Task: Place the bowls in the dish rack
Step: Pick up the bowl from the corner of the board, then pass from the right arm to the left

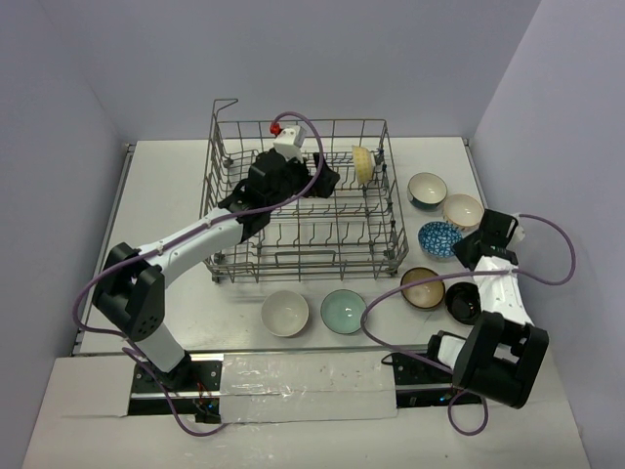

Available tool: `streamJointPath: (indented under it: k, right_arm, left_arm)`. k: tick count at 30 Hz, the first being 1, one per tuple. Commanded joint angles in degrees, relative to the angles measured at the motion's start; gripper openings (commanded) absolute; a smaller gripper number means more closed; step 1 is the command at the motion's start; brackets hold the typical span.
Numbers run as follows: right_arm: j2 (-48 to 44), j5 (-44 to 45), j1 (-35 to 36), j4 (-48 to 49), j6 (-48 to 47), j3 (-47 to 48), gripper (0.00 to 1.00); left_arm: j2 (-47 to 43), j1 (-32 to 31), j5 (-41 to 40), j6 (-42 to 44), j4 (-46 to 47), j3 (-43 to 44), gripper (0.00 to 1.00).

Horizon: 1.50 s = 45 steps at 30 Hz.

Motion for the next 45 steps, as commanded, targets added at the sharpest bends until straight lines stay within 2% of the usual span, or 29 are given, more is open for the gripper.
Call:
streamJointPath:
  k: [1, 6, 14, 35, 38, 45]
  right_arm:
    - [-3.3, -2.9, 0.7, 4.8, -0.5, 0.7, 0.0]
    - [-4.3, -1.5, 3.4, 3.8, -0.3, 2.6, 0.0]
    - [-7.5, 5.7, 9.6, 1.5, 0.8, 6.2, 0.0]
    - [-13.6, 10.9, 13.0, -1.4, -1.8, 14.1, 0.0]
    - [-13.9, 10.1, 13.7, -1.8, -2.3, 15.8, 0.0]
    - [-11.0, 6.0, 18.1, -3.3, -3.3, 21.9, 0.0]
  left_arm:
    - [-0.9, 0.6, -0.7, 1.3, 0.8, -0.3, 0.99]
    - [-1.4, 1.1, -0.7, 1.6, 0.9, -0.7, 0.99]
    - [-2.3, 1.5, -1.1, 3.0, 0.2, -0.8, 0.99]
    - [-4.3, 1.4, -1.0, 5.7, -0.3, -1.0, 0.99]
    - [-4.7, 1.3, -0.2, 7.5, 0.1, -1.1, 0.99]
    - [-5.7, 0.7, 4.8, 18.3, 0.3, -0.5, 0.99]
